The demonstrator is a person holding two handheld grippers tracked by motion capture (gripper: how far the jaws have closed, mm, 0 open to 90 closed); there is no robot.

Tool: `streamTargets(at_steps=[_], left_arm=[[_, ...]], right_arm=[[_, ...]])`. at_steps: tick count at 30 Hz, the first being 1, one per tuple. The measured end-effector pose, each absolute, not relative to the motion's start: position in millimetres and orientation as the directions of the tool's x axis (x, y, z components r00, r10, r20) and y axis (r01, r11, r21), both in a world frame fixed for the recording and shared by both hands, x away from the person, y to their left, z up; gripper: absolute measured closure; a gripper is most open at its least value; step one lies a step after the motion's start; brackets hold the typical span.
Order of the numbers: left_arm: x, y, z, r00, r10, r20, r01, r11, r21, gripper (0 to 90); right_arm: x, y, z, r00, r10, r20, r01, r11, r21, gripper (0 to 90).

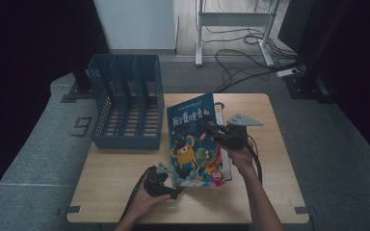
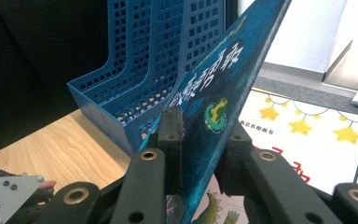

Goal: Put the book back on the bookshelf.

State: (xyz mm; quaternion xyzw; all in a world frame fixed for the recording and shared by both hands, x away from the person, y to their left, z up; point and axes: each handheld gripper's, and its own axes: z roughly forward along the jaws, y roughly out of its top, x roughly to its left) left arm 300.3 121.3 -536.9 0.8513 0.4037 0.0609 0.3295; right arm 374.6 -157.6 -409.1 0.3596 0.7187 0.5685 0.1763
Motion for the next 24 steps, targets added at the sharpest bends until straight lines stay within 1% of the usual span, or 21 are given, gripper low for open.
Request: streamTargets(at_steps=[11, 16, 24], left_arm=[[298, 117, -536, 0.666, 0.727, -0.166, 0.645, -0.449, 0.619, 9.0], [301, 116, -537, 0.667, 0.726, -0.166, 0.646, -0.453, 0.614, 7.6], [310, 114, -537, 0.652, 0.739, -0.169, 0.66, -0.443, 0.607, 7.1]], right_arm=[[374, -158, -409, -0.681, 0.716, 0.153, 0.313, 0.096, 0.945, 74.1], [373, -158, -409, -0.681, 0.716, 0.157, 0.312, 0.09, 0.946, 74.1], [372, -158, -405, -0.675, 0.726, 0.133, 0.282, 0.087, 0.955, 74.2]])
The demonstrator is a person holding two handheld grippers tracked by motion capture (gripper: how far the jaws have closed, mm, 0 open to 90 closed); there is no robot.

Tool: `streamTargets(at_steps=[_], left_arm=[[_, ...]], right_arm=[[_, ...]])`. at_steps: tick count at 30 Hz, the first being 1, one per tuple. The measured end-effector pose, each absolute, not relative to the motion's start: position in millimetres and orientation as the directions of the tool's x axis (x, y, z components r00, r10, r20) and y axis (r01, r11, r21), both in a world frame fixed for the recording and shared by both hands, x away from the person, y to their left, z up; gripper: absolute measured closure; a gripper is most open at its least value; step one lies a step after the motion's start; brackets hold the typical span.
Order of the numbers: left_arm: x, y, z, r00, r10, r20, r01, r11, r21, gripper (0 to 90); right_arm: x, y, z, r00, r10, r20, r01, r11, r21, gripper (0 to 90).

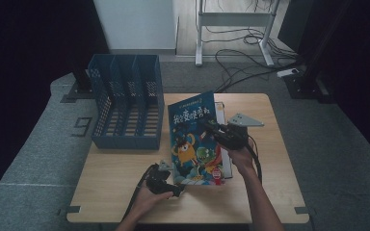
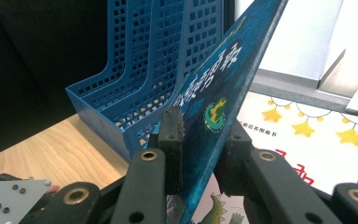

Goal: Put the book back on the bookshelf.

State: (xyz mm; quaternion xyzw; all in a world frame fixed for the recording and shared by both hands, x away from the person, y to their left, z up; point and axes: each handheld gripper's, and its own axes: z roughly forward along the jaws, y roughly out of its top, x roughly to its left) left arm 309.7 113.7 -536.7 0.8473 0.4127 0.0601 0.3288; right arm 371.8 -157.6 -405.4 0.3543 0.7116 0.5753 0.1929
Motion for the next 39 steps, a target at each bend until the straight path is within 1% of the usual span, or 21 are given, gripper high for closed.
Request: streamTargets(at_steps=[15, 24, 33, 39], left_arm=[[308, 111, -538, 0.654, 0.74, -0.155, 0.653, -0.449, 0.61, 6.7], [311, 110, -537, 0.658, 0.737, -0.156, 0.656, -0.459, 0.599, 4.5], [321, 108, -537, 0.644, 0.747, -0.168, 0.669, -0.443, 0.596, 3.2], [320, 107, -537, 0.642, 0.751, -0.156, 0.665, -0.444, 0.6, 3.2]], right_arm=[[364, -164, -408, -0.681, 0.719, 0.138, 0.263, 0.063, 0.963, 74.9], [362, -164, -406, -0.687, 0.714, 0.137, 0.257, 0.062, 0.964, 75.2], [359, -161, -399, -0.707, 0.701, 0.094, 0.205, 0.076, 0.976, 76.1], [357, -165, -402, -0.709, 0.697, 0.107, 0.206, 0.059, 0.977, 76.7]])
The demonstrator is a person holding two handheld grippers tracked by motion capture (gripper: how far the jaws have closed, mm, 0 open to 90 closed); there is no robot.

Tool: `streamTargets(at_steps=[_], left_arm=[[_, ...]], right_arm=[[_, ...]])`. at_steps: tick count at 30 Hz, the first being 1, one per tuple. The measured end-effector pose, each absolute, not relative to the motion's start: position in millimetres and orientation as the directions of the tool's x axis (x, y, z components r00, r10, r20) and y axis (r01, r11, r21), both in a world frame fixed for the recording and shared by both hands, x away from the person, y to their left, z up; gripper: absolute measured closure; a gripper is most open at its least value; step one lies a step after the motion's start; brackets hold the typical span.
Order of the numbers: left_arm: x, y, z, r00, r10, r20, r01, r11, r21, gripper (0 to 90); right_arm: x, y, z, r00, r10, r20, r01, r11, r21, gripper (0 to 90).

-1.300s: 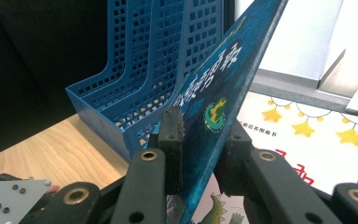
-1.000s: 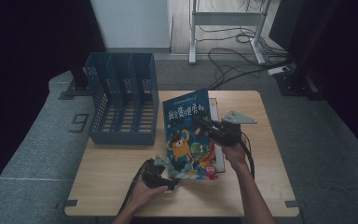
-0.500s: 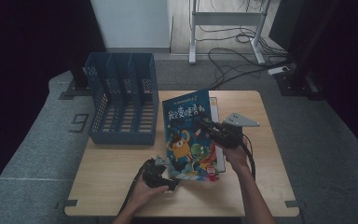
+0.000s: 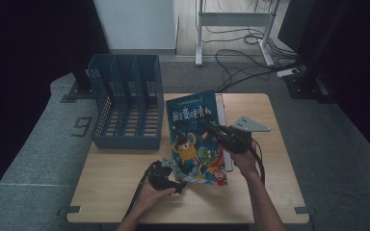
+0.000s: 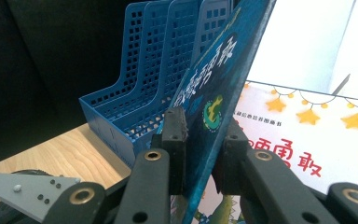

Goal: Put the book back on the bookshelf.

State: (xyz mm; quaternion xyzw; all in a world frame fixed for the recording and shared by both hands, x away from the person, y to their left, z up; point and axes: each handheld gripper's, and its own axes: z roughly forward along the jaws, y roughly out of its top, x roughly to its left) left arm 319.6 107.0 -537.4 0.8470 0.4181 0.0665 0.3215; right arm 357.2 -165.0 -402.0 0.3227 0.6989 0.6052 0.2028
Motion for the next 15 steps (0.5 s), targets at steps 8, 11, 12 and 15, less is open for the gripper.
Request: streamTargets(at_steps=[8, 11, 12, 15], left_arm=[[318.1, 105.7, -538.2, 0.642, 0.753, -0.145, 0.659, -0.445, 0.606, 3.4], [317.9, 105.6, -538.2, 0.643, 0.752, -0.142, 0.658, -0.448, 0.605, 3.4], [317.7, 105.4, -538.2, 0.643, 0.753, -0.14, 0.658, -0.449, 0.605, 3.4], [317.4, 104.8, -538.5, 0.642, 0.754, -0.137, 0.657, -0.449, 0.606, 3.4]], right_arm=[[353.7, -168.8, -404.1, -0.715, 0.69, 0.113, 0.203, 0.05, 0.978, 77.2], [353.3, -169.9, -405.1, -0.716, 0.688, 0.12, 0.205, 0.043, 0.978, 77.4], [353.1, -170.2, -405.3, -0.716, 0.687, 0.123, 0.206, 0.04, 0.978, 77.4], [352.4, -171.7, -406.2, -0.718, 0.684, 0.13, 0.208, 0.033, 0.977, 77.8]])
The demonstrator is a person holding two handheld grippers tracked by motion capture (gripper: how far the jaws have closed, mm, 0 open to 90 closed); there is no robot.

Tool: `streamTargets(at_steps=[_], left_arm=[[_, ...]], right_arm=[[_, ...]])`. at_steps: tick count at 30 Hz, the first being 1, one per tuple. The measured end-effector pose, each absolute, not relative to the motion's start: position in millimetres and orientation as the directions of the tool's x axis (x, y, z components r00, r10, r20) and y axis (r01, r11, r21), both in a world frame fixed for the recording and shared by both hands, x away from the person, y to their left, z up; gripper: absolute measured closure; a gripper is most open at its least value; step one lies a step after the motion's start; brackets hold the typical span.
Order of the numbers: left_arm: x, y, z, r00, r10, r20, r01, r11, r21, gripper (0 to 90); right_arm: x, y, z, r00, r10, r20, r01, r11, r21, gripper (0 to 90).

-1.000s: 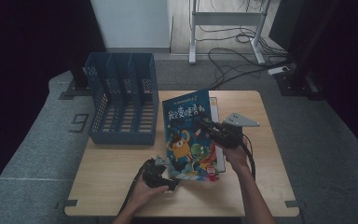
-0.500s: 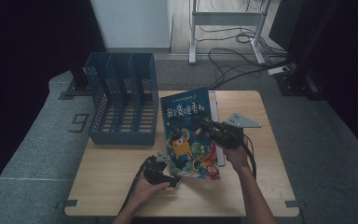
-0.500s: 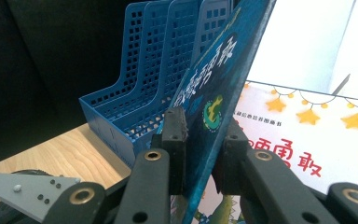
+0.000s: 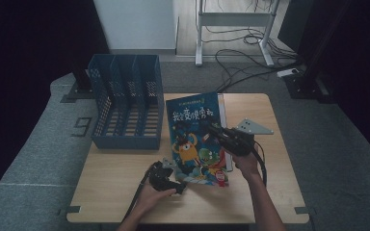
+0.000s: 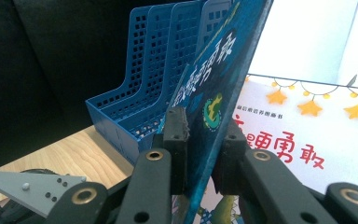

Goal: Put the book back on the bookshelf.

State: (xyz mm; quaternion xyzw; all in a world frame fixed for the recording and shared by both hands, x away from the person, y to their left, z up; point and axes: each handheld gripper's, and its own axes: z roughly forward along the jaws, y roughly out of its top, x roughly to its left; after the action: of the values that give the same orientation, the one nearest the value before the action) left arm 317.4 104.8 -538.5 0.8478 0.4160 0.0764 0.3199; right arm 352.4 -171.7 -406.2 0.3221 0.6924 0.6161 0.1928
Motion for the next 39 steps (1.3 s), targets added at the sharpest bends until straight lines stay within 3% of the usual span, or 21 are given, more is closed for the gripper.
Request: streamTargets(at_steps=[20, 39], left_arm=[[316, 101, -539, 0.645, 0.757, -0.11, 0.649, -0.465, 0.602, 3.4], [324, 94, -538, 0.625, 0.773, -0.109, 0.666, -0.454, 0.593, 3.3]], right_arm=[[343, -180, -410, -0.732, 0.665, 0.149, 0.21, 0.012, 0.978, 78.7], [342, -182, -409, -0.745, 0.659, 0.101, 0.15, 0.018, 0.989, 79.0]])
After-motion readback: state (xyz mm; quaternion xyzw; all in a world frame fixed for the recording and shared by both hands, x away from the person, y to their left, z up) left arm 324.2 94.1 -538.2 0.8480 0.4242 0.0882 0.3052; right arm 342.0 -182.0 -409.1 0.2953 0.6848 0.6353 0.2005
